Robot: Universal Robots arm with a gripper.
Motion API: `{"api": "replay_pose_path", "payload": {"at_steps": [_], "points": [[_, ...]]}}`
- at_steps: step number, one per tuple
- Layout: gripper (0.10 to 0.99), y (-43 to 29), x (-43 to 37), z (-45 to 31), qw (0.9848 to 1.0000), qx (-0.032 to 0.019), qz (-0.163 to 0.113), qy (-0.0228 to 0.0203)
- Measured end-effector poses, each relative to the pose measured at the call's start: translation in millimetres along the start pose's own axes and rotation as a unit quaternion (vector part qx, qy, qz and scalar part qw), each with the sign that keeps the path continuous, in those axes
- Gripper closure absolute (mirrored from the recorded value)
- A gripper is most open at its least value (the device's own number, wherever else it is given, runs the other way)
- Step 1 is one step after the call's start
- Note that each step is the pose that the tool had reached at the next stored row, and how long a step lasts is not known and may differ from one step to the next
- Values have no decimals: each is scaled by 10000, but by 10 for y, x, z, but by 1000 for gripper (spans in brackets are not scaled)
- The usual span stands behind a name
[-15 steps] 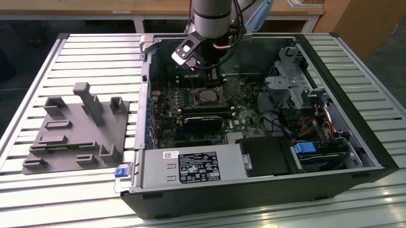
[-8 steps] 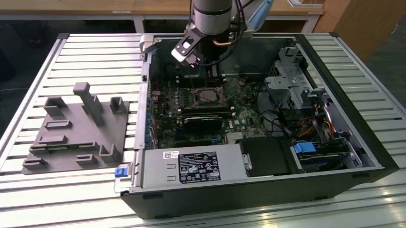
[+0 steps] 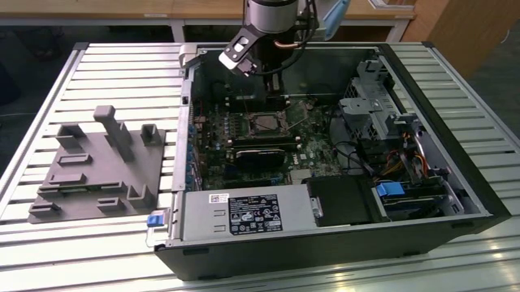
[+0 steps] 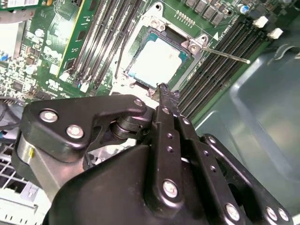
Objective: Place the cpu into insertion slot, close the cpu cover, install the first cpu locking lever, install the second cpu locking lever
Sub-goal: 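Close the cpu cover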
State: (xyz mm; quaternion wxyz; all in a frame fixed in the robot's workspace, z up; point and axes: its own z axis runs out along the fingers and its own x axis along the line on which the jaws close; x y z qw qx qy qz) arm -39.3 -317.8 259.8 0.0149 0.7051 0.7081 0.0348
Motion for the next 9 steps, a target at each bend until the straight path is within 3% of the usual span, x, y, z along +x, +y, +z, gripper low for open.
{"api": "replay_pose_path", "payload": {"at_steps": [4,9], "points": [[969,44,0,-18,10000,23,2,11],[969,180,-1,-9,10000,43,2,17]]}}
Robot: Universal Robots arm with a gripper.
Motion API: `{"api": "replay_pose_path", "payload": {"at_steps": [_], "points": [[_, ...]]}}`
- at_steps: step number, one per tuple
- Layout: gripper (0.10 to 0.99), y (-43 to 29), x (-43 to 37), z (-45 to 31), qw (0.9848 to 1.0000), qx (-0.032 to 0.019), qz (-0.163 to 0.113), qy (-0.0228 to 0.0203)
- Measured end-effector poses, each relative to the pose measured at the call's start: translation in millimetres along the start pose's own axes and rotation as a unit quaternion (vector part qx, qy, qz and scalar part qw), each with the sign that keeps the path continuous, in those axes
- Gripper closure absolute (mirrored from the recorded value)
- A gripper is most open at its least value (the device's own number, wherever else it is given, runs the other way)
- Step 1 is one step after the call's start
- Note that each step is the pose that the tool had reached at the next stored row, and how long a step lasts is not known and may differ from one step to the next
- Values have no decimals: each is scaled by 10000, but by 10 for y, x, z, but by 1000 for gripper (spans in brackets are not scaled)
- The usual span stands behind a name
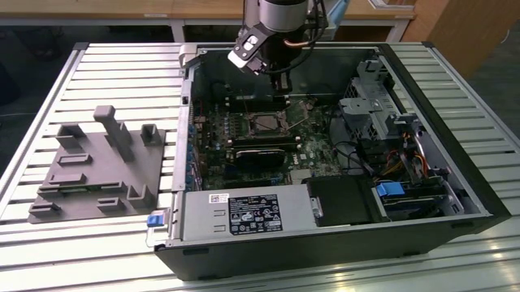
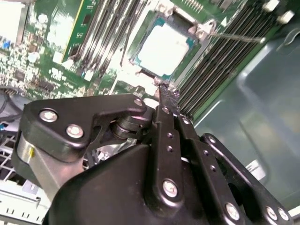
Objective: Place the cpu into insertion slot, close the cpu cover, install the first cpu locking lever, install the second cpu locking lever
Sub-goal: 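Close the cpu cover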
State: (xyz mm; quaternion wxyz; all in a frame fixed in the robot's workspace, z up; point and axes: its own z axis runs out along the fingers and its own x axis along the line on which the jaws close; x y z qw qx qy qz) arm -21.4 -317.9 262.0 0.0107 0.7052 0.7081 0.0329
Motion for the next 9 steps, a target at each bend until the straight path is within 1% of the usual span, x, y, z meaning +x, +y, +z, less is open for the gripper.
{"api": "replay_pose_path", "payload": {"at_steps": [2,7,9], "points": [[969,28,-1,2,10000,6,0,0],[969,68,-9,9,10000,8,1,1],[969,97,-10,13,10000,10,1,0]]}}
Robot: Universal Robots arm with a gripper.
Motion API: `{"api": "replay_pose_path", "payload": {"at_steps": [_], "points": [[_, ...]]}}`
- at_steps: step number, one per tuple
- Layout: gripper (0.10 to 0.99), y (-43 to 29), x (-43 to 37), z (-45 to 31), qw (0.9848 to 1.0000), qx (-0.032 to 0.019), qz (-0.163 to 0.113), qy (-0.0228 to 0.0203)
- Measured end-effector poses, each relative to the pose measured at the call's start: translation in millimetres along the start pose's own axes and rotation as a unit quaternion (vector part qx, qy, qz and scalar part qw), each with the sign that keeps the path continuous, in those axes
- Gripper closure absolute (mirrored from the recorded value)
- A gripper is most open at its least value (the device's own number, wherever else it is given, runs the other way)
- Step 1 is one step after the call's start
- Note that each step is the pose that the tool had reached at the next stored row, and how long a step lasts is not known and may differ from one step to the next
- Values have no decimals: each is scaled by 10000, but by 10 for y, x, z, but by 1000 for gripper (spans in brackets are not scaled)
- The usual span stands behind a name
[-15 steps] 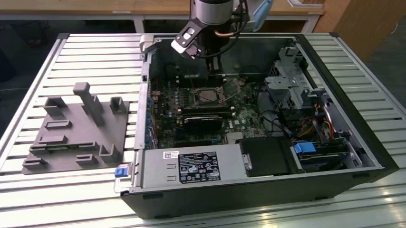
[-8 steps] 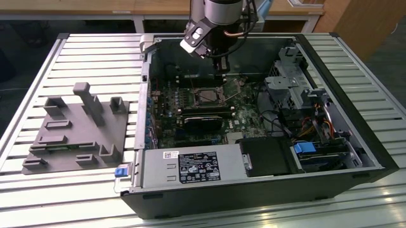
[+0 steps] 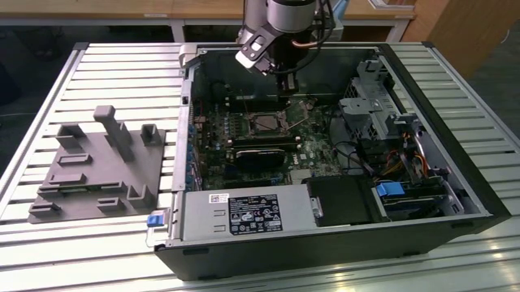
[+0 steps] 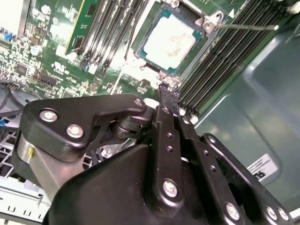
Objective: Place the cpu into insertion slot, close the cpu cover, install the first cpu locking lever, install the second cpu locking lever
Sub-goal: 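Close the cpu cover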
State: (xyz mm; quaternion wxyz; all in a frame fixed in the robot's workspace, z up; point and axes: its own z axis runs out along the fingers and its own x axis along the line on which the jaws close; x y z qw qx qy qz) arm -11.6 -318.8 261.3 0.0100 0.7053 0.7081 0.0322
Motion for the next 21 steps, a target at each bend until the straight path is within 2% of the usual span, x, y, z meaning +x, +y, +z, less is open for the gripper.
{"api": "replay_pose_path", "payload": {"at_steps": [3,9,15,21], "points": [[969,75,-1,8,10000,6,0,1],[969,269,-4,37,10000,33,1,4],[969,296,-64,81,10000,34,-19,13],[969,337,-71,79,10000,35,-25,12]]}}
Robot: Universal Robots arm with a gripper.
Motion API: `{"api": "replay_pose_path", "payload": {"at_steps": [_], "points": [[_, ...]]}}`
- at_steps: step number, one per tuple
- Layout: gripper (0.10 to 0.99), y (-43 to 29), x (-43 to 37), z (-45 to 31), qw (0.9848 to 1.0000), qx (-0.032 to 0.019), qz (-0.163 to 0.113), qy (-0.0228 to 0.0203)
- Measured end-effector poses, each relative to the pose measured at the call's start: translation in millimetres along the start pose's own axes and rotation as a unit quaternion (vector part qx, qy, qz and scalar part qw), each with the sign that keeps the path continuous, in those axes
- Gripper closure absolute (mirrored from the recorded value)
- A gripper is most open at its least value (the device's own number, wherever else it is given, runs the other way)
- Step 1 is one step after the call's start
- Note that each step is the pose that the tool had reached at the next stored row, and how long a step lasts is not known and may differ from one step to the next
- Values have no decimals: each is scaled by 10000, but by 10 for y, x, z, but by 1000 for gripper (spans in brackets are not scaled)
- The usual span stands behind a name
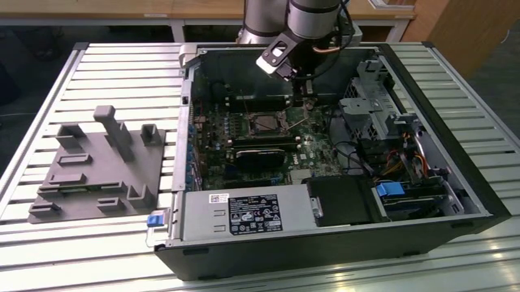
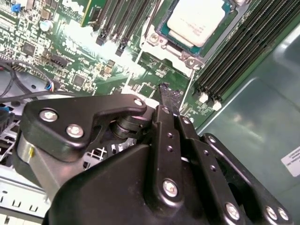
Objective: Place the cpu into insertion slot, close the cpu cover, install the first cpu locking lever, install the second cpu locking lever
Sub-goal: 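Close the cpu cover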
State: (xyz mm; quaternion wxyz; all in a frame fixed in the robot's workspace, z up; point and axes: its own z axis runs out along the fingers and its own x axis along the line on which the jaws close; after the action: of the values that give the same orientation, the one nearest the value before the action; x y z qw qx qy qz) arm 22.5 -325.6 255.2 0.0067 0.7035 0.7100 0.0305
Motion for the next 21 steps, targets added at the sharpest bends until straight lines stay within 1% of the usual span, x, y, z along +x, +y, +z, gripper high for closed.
{"api": "replay_pose_path", "payload": {"at_steps": [2,4,10,14,21], "points": [[969,9,1,-21,10000,-1,0,2],[969,27,2,-21,10000,-1,0,4],[969,166,1,-12,10000,-1,0,2],[969,250,7,14,10000,2,0,1],[969,324,22,42,10000,24,1,1]]}}
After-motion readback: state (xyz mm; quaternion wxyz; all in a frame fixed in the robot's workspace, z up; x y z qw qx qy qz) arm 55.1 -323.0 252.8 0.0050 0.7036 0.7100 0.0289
